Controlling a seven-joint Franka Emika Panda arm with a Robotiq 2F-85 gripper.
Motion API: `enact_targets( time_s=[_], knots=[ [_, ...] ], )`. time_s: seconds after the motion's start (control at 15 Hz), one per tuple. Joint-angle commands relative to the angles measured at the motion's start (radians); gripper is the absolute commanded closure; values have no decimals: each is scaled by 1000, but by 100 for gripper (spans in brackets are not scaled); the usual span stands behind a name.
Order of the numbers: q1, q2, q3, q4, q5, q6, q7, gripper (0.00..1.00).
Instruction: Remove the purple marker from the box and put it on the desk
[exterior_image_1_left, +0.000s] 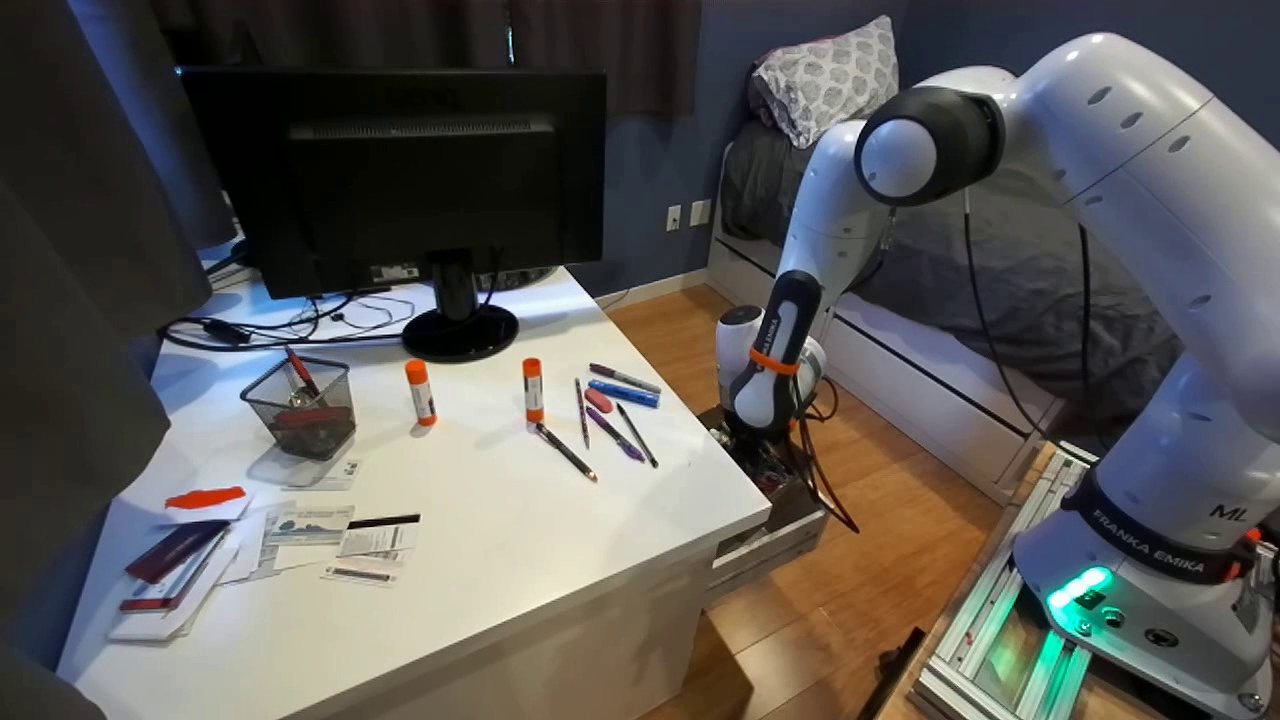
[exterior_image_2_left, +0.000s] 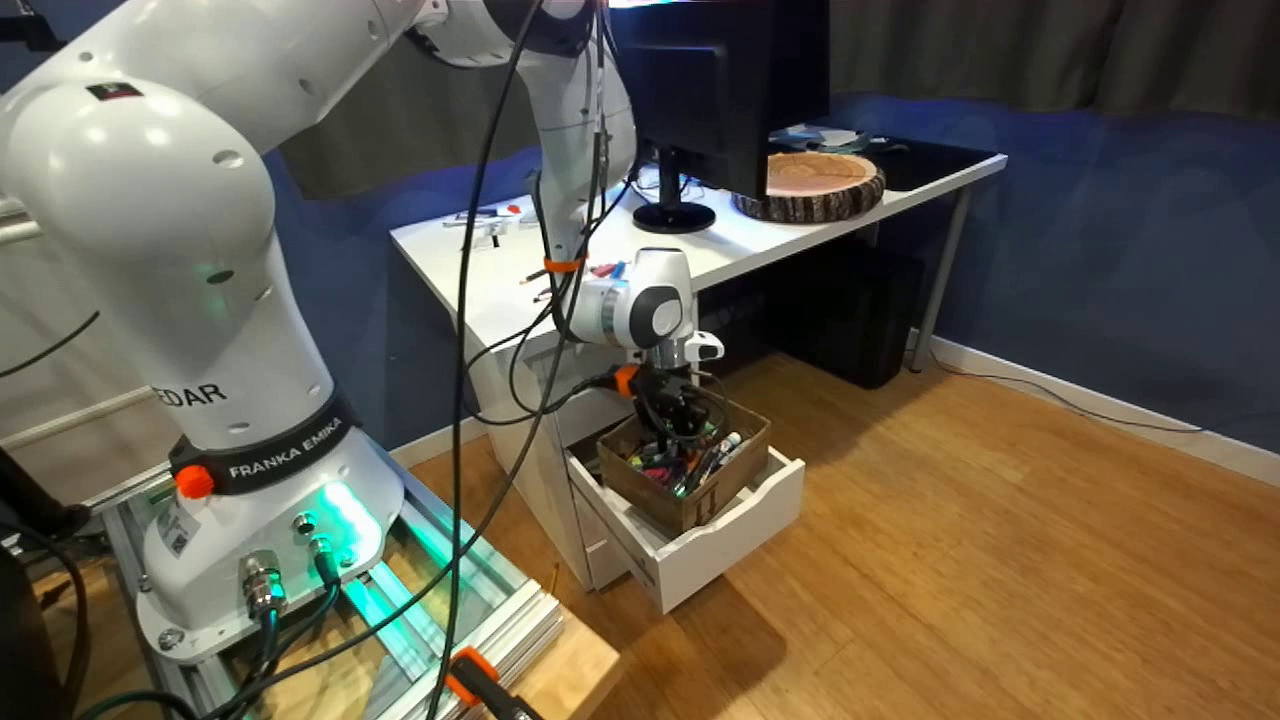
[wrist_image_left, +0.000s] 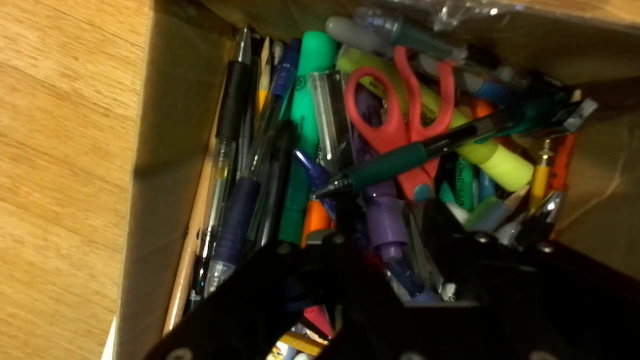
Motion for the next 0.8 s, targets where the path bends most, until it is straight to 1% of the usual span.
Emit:
enact_targets(
  time_s=[0.0, 0.07, 0.13, 0.2, 0.27, 0.33, 0.6, 0.73],
  knots=[
    [21, 30, -17, 31, 20, 12, 6, 74],
    [21, 30, -19, 32, 19, 13, 6, 79],
    [24, 28, -21, 31, 19, 12, 8, 91],
    [22, 23, -17, 28, 20, 8, 6, 97],
    [18, 13, -11, 20, 20, 8, 1, 100],
    [15, 1, -8, 10, 19, 11, -2, 95],
    [22, -69, -7, -59, 13, 46, -6, 95],
    [25, -115, -7, -109, 11, 92, -10, 95]
  ],
)
